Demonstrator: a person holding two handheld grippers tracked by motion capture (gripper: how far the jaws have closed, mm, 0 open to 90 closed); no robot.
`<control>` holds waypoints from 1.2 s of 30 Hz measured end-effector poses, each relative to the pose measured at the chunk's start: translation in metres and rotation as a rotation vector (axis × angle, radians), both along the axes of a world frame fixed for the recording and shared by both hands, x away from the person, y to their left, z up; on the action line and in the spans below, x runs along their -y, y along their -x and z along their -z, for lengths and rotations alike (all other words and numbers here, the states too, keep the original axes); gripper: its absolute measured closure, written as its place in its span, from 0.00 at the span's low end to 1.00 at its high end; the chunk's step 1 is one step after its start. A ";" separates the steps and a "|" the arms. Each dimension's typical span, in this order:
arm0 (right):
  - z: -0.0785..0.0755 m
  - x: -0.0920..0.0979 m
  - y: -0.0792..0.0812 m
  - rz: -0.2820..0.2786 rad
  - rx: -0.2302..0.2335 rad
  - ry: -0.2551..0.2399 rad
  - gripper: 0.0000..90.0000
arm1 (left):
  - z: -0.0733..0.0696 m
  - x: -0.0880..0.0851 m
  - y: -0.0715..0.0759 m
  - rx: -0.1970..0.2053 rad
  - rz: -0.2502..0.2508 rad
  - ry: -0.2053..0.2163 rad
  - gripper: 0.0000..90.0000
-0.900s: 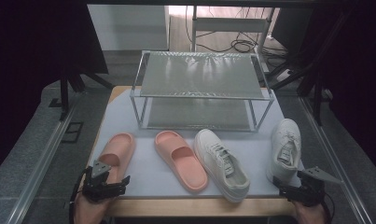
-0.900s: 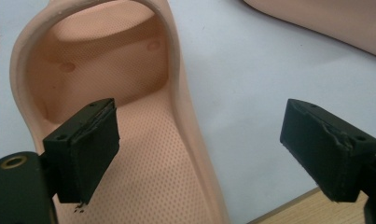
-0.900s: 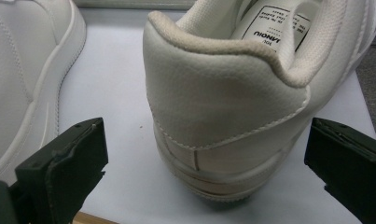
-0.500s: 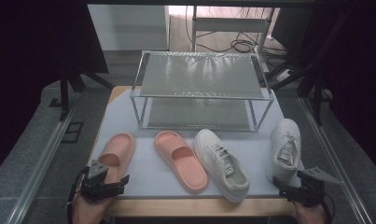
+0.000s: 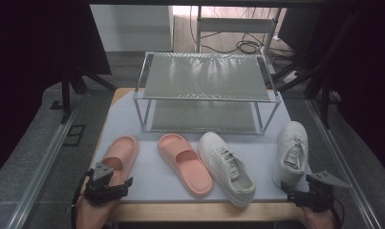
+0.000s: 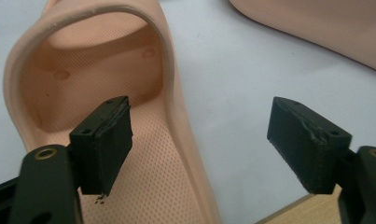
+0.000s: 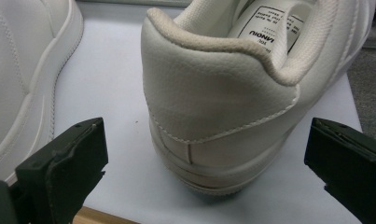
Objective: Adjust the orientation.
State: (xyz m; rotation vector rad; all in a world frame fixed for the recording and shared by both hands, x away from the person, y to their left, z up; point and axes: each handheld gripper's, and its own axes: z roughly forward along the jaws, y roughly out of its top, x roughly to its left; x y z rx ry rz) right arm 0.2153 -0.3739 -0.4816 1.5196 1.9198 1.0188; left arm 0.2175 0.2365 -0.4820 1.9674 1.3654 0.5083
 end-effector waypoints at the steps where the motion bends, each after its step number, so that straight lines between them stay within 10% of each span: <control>1: 0.000 0.000 0.000 0.000 0.000 0.001 0.00 | -0.001 0.000 0.000 0.001 -0.003 0.001 0.27; 15: -0.001 0.001 0.000 0.009 -0.004 0.005 0.01 | -0.015 0.020 -0.004 0.035 0.047 0.041 0.38; 36: -0.002 -0.001 -0.002 -0.012 -0.004 0.010 0.04 | -0.011 0.084 -0.073 -0.063 0.051 -0.106 0.63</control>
